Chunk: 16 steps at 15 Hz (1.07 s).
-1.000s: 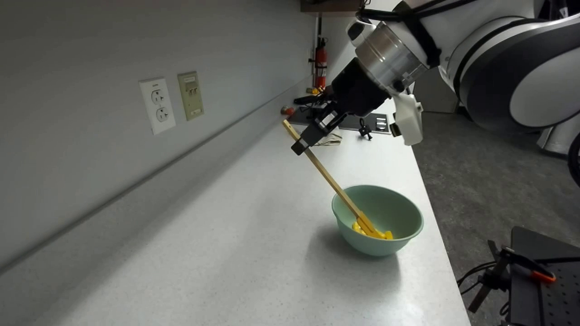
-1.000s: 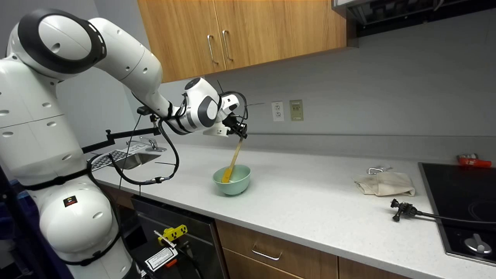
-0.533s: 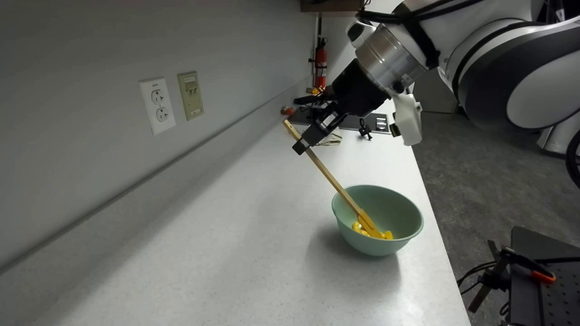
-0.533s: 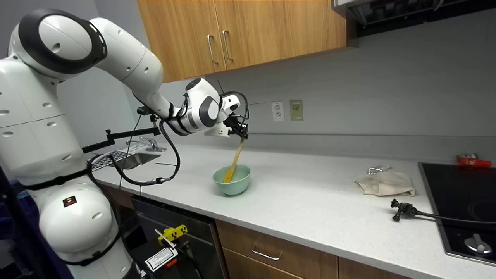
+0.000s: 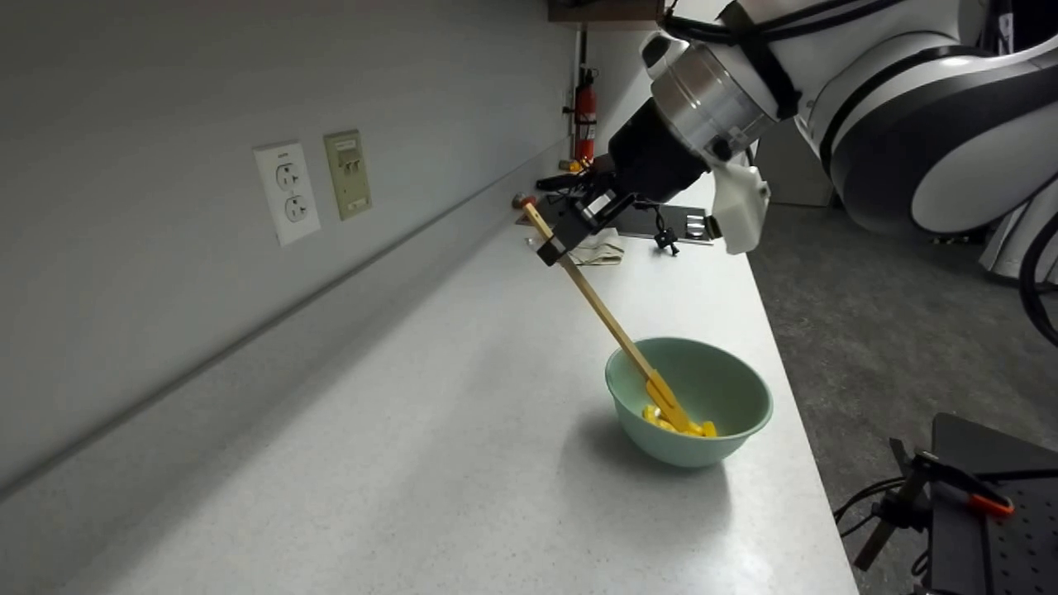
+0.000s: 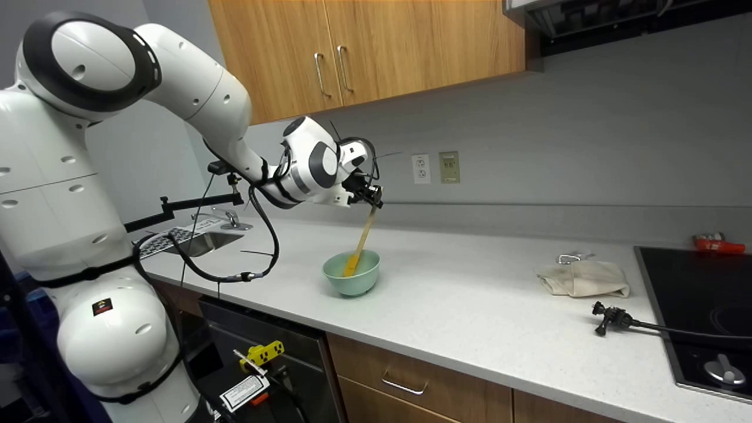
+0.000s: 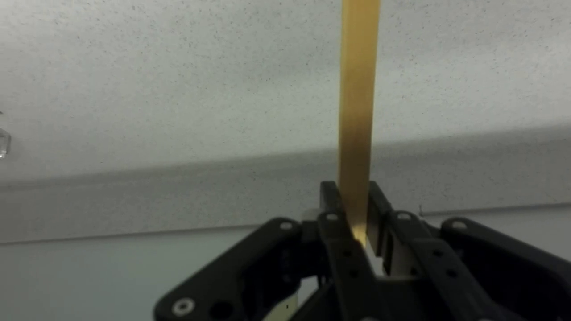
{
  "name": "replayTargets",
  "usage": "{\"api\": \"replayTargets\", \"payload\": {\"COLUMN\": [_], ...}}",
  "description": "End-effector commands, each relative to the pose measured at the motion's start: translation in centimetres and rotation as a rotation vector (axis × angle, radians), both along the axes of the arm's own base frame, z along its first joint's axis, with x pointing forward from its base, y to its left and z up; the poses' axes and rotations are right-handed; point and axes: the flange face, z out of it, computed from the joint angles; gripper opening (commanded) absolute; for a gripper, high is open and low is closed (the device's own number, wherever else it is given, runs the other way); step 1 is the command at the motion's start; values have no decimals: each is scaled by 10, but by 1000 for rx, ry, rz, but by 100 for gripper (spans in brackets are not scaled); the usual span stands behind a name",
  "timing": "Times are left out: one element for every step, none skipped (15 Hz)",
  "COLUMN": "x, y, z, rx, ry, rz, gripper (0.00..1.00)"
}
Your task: Use the wooden spatula to stir the contents in the blue bowl
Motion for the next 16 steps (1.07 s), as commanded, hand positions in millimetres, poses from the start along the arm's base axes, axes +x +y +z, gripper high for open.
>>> {"api": "replayTargets", "payload": {"x": [3,3,3,1,0,-1,-1,-2,-3,-4,-6,-6,-7,-7,-6,-5], "y": [-4,-5,-4,3,7,9,10,11,14,17,21,23,23,22,21,19], "z": [12,14,15,9,6,4,4,3,-1,-4,-11,-13,-15,-15,-13,-11], "rx": [27,30,28,39,52,57,52,45,37,33,35,25,11,-9,-19,-29], "ry": [-43,-52,-55,-36,-25,-20,-23,-25,-23,-15,-2,3,10,9,6,-2], "rz": [-41,-52,-57,-56,-60,-59,-55,-44,-21,-9,11,20,25,32,34,33], "gripper": [4,4,4,4,4,4,4,4,4,4,4,4,4,4,4,4]}}
